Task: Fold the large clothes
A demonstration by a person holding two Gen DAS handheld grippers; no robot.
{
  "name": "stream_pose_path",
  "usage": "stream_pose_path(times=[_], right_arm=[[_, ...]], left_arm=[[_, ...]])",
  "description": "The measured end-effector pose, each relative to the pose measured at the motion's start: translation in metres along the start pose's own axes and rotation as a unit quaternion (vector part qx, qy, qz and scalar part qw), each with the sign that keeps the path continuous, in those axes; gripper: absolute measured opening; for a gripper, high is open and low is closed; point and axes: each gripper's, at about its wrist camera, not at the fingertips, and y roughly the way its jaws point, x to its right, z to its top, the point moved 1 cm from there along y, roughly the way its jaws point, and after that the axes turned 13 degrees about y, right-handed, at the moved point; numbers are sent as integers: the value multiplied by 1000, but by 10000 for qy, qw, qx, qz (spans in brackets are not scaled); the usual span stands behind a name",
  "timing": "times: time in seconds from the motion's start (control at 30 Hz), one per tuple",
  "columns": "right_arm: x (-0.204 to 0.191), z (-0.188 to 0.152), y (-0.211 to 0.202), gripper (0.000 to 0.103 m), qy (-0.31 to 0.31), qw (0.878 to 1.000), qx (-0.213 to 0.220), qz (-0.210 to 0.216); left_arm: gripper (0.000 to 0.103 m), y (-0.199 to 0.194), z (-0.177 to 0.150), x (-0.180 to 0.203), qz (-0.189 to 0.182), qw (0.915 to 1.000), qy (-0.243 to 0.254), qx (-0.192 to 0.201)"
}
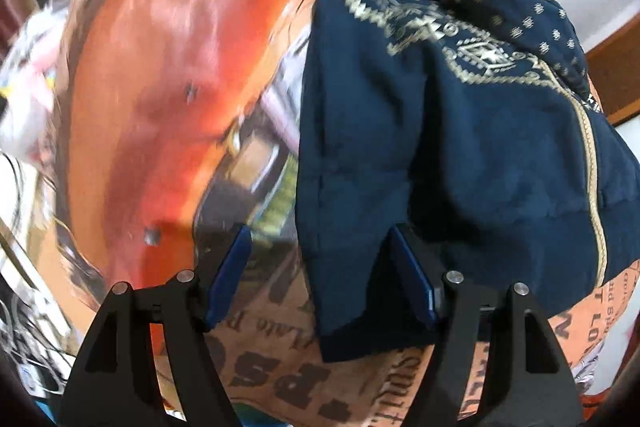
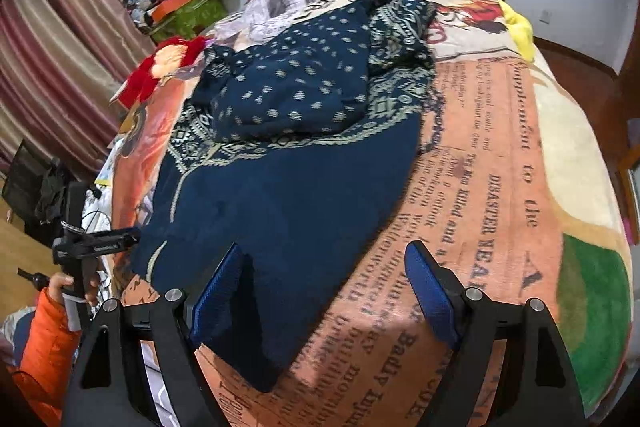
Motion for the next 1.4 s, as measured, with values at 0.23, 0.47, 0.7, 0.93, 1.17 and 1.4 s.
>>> stream_pose_path(times=[0.23,0.47,0.7,0.93,1.17,1.4], right_arm=[[-11,-5,10,57,-84,9998,11,161],[-13,-1,16,15,-12,9992,55,388],[-15,16,7,7,50,9974,281,657],[-18,66,-10,6,69,9933,834,797],[-3,140,4,6,424,9903,1099,736],[16,218,65,6,762,9909,1022,440]], left_arm=[[71,7,-4,9,-574,9979,-198,220],[17,-2,17,27,-794,9964,-143,267],[15,-83,64,49,-625,9871,309,1438],[15,-141,132,61,-581,9697,559,2306],[14,-133,212,39,214,9670,173,2534],[14,-54,277,4,778,9774,-198,1956]])
